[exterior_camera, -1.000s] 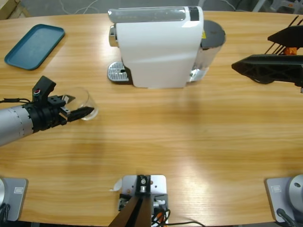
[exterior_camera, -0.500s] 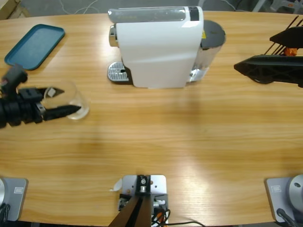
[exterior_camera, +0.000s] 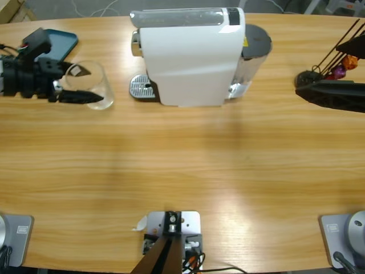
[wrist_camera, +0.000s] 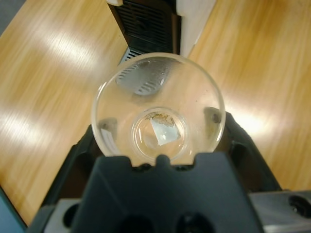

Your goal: Pour coffee

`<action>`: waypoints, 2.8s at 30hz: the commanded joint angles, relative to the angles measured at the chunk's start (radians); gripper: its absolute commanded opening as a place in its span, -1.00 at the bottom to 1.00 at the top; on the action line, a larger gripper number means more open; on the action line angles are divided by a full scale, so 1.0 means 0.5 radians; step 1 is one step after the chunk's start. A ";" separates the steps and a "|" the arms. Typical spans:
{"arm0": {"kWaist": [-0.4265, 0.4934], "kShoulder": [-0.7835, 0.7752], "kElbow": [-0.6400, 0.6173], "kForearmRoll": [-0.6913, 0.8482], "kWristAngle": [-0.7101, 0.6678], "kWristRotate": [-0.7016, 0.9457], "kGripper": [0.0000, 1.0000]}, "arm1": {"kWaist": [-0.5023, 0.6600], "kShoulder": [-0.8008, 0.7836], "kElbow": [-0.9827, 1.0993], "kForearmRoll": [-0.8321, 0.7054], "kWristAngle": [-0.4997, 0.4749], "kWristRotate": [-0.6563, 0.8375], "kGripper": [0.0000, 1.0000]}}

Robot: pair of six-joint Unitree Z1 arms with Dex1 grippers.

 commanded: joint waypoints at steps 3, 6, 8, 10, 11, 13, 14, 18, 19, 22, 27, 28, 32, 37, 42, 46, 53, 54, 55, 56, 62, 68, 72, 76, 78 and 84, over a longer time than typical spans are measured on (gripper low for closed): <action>0.092 0.520 -0.385 0.016 -0.201 0.088 -0.90 | -0.019 -0.061 0.037 0.064 -0.050 -0.052 1.00; 0.091 0.623 -0.436 0.013 -0.230 0.129 -0.90 | -0.020 -0.043 0.035 0.063 -0.060 -0.052 1.00; 0.070 0.682 -0.459 0.013 -0.233 0.156 -0.90 | -0.020 -0.023 0.036 0.061 -0.064 -0.052 1.00; 0.036 0.729 -0.475 0.012 -0.233 0.159 -0.90 | -0.019 -0.007 0.040 0.061 -0.063 -0.052 1.00; 0.026 0.750 -0.480 0.006 -0.235 0.157 -0.90 | -0.020 -0.001 0.041 0.059 -0.063 -0.052 1.00; 0.014 0.785 -0.490 -0.008 -0.236 0.150 -0.90 | -0.020 0.004 0.040 0.058 -0.066 -0.052 1.00; 0.014 0.791 -0.502 -0.012 -0.236 0.148 -0.90 | -0.022 0.004 0.041 0.058 -0.064 -0.052 1.00; -0.004 0.830 -0.566 -0.012 -0.221 0.148 -0.90 | -0.025 0.012 0.044 0.058 -0.063 -0.052 1.00; -0.016 0.841 -0.580 -0.012 -0.219 0.147 -0.90 | -0.030 0.016 0.041 0.058 -0.063 -0.052 1.00; -0.075 0.867 -0.604 -0.012 -0.197 0.140 -0.89 | -0.076 0.010 0.037 0.058 -0.063 -0.063 1.00; -0.099 0.877 -0.602 -0.011 -0.160 0.145 -0.66 | -0.173 -0.026 0.030 0.063 -0.063 -0.113 1.00; -0.107 0.882 -0.607 -0.012 -0.154 0.145 -0.66 | -0.173 -0.026 0.034 0.064 -0.062 -0.113 1.00; -0.120 0.909 -0.634 -0.011 -0.116 0.131 -0.66 | -0.173 -0.017 0.046 0.061 -0.060 -0.113 1.00; -0.124 0.942 -0.656 -0.012 -0.190 0.121 -0.50 | -0.173 -0.018 0.047 0.063 -0.060 -0.113 1.00; -0.109 0.928 -0.633 -0.009 -0.204 0.121 0.96 | -0.173 -0.015 0.047 0.055 -0.058 -0.112 1.00; -0.081 0.900 -0.580 -0.010 -0.205 0.122 0.97 | -0.173 -0.021 0.043 0.055 -0.056 -0.107 1.00; 0.013 0.776 -0.478 -0.009 -0.201 0.126 0.97 | -0.173 -0.025 0.034 0.068 -0.060 -0.101 1.00; 0.037 0.737 -0.459 -0.009 -0.205 0.123 0.97 | -0.173 -0.020 0.031 0.070 -0.060 -0.101 1.00; 0.063 0.692 -0.438 -0.009 -0.208 0.121 0.97 | -0.173 -0.017 0.031 0.070 -0.060 -0.101 1.00; 0.089 0.640 -0.414 -0.009 -0.209 0.121 0.97 | -0.173 -0.016 0.025 0.070 -0.060 -0.101 1.00; 0.160 0.242 -0.308 0.151 -0.213 0.015 0.97 | -0.174 0.063 -0.177 0.136 -0.058 -0.138 0.50; -0.078 0.003 -0.342 0.663 0.075 -0.119 0.97 | -0.302 0.409 -0.620 0.399 -0.007 -0.107 -1.00; -0.319 -0.187 -0.193 0.807 0.328 -0.344 0.97 | -0.495 0.636 -0.907 0.464 0.050 -0.141 -1.00; -0.367 -0.362 -0.040 0.807 0.477 -0.622 0.97 | -0.606 0.945 -1.290 0.603 0.237 -0.121 -1.00; -0.367 -0.427 -0.002 0.794 0.586 -0.826 0.97 | -0.614 1.117 -1.469 0.676 0.289 -0.090 -1.00; -0.367 -0.486 0.011 0.777 0.718 -1.008 0.97 | -0.640 1.391 -1.665 0.748 0.364 -0.055 -1.00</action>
